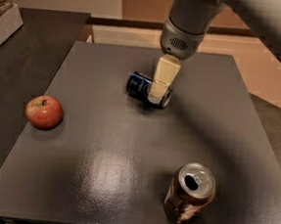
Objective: Place pepsi can upright
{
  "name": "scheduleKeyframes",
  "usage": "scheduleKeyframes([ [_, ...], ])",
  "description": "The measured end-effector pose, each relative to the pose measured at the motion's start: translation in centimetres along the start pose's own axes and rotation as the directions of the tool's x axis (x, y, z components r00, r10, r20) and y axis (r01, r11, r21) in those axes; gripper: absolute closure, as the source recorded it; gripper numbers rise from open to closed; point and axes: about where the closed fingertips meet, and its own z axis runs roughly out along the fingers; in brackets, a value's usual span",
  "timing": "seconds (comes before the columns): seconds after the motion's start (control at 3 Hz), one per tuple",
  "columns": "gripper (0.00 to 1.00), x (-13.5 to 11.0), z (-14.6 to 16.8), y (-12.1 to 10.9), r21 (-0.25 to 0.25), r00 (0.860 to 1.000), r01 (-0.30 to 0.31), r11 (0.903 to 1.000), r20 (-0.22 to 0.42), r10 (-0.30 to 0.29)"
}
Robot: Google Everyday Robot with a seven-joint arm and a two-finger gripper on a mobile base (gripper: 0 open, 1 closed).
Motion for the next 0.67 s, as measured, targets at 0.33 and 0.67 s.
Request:
scheduleKeyframes([
  [0.33, 0.00, -1.4, 1.8, -0.3, -0.019, 0.999, -0.036, 0.9992, -0.031, 0.035],
  [0.67, 0.00, -1.8, 3.7, -0.3, -0.021, 0.992, -0.087, 0.9960, -0.094, 0.085],
])
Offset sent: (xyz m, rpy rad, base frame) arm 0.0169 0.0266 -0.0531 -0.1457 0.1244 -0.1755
